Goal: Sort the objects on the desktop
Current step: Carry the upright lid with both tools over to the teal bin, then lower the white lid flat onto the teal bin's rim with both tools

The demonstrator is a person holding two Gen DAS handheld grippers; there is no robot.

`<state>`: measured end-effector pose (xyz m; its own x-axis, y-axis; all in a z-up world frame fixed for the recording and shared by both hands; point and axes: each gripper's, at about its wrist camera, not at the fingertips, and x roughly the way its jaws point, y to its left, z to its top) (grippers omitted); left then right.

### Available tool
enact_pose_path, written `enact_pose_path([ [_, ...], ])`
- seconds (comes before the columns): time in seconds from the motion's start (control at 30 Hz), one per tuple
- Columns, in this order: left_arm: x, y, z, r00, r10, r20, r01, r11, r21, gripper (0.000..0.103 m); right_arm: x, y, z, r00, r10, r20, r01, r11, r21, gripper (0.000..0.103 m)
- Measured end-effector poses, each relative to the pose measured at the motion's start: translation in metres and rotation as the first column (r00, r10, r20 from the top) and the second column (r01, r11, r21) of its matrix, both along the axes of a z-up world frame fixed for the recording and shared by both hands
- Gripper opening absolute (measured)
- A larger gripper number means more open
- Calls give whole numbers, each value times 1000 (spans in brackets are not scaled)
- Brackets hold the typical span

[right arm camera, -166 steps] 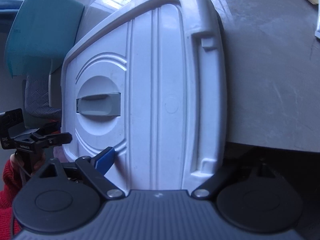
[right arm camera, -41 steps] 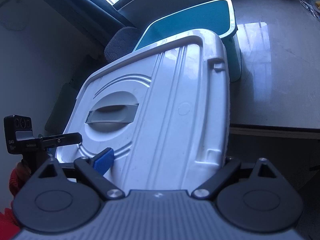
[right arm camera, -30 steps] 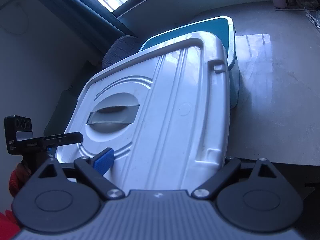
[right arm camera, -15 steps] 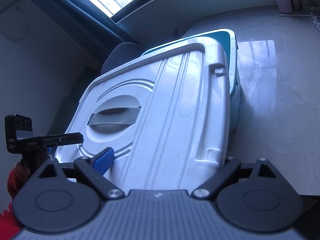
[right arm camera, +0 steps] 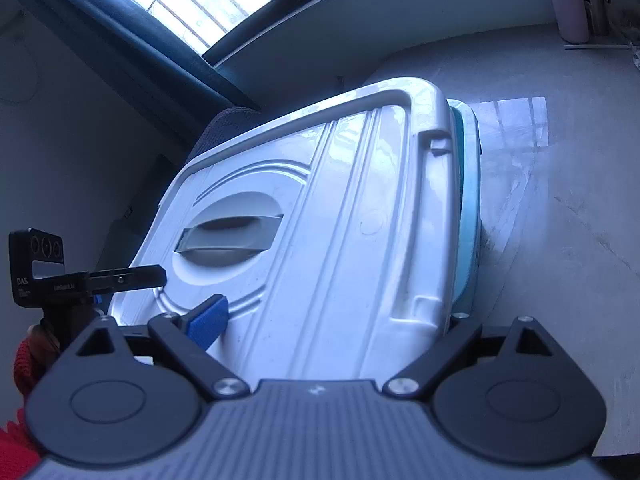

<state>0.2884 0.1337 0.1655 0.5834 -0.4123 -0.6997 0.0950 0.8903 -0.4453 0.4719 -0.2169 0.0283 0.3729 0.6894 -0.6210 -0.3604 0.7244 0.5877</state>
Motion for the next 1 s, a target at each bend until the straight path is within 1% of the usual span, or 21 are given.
enact_pose_path([
  [0.07, 12, 3, 1, 1000, -12, 1, 12, 1000, 0, 103, 8, 0, -7, 1000, -12, -1, 12, 1000, 0, 93],
  [0.17, 28, 7, 0, 1000, -30, 1, 30, 1000, 1, 103, 32, -2, -26, 1000, -29, -6, 29, 1000, 0, 93],
  [0.3, 43, 11, -2, 999, -46, -1, 46, 999, -2, 103, 45, -5, -43, 999, -46, -2, 46, 999, -2, 93],
  [0.33, 46, 12, -2, 999, -48, -1, 48, 999, -3, 103, 33, -5, -36, 999, -49, -3, 49, 999, -2, 93],
  [0.4, 49, 14, -3, 999, -50, -7, 50, 999, -4, 103, 29, -4, -31, 999, -50, -8, 50, 999, -2, 93],
  [0.43, 50, 15, -4, 999, -49, -8, 49, 999, -5, 103, 5, -2, -14, 999, -48, -9, 48, 999, -3, 93],
  [0.47, 53, 15, -4, 999, -49, -8, 49, 999, -5, 103, -9, -1, -2, 999, -46, -8, 46, 999, -3, 93],
  [0.6, 64, 13, -4, 999, -34, -10, 34, 999, -5, 103, -3, 0, 3, 999, -40, -10, 40, 999, -2, 93],
  [0.67, 68, 13, -2, 1000, -26, -12, 26, 1000, -4, 103, -10, 1, 13, 999, -35, -6, 35, 999, -4, 93],
  [0.83, 81, 13, -2, 1000, -23, -9, 23, 1000, -6, 103, -1, 2, 15, 999, -37, -6, 37, 999, -1, 94],
  [0.87, 84, 13, -4, 1000, -28, -14, 28, 1000, -6, 103, 2, 2, 14, 999, -43, -17, 43, 999, -9, 95],
  [0.93, 86, 11, -7, 998, -48, -32, 50, 998, 34, 103, 6, 2, 13, 996, -62, -60, 59, 997, -58, 97],
  [1.0, 87, 13, -5, 999, -34, -33, 38, 992, 121, 103, 6, 2, 19, 990, -123, -69, 109, 976, -188, 99],
])
